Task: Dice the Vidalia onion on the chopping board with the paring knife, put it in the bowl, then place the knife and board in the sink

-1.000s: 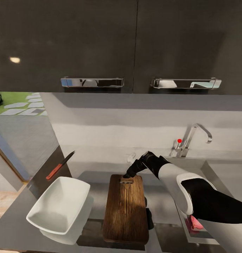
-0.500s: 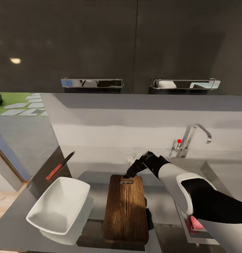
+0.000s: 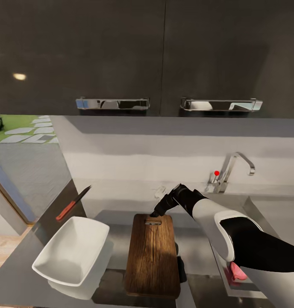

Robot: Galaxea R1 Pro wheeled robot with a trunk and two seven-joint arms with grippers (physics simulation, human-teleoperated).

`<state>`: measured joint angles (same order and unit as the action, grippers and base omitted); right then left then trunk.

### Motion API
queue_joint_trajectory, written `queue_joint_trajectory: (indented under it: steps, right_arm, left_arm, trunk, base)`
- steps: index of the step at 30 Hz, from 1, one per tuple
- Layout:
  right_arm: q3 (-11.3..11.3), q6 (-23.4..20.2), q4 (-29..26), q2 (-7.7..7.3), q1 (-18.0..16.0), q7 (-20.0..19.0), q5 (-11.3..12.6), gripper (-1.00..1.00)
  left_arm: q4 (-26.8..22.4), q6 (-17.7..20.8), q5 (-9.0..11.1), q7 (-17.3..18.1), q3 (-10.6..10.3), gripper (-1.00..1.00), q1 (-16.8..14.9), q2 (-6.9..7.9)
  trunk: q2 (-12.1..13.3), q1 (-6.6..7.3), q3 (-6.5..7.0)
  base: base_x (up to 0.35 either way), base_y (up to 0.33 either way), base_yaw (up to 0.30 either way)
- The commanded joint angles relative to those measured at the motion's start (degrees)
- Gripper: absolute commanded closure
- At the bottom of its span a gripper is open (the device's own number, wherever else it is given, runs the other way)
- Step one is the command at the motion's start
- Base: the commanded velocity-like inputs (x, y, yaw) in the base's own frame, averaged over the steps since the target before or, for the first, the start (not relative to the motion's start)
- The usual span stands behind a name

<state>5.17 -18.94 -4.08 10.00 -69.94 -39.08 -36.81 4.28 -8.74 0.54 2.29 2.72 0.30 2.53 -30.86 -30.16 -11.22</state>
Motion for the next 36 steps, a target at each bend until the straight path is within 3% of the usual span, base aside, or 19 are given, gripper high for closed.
queue_joint_trajectory:
  steps: [1, 36]
  right_arm:
    - [0.5, -0.4, -0.1, 0.0, 0.0, -0.2, 0.3, -1.0]
    - [0.6, -0.3, 0.5, 0.0, 0.0, -0.1, -1.3, -1.0]
  left_arm:
    - [0.1, -0.3, 0.1, 0.2, 0.3, -1.0, 0.0, 0.02]
    - [0.1, -0.3, 0.1, 0.3, 0.3, -1.0, 0.0, 0.02]
  trunk:
    - [-0.1, -0.01, -0.08]
    - [-0.1, -0.01, -0.33]
  base:
    - [-0.078, 0.0, 0.0]
    - [-0.011, 0.0, 0.0]
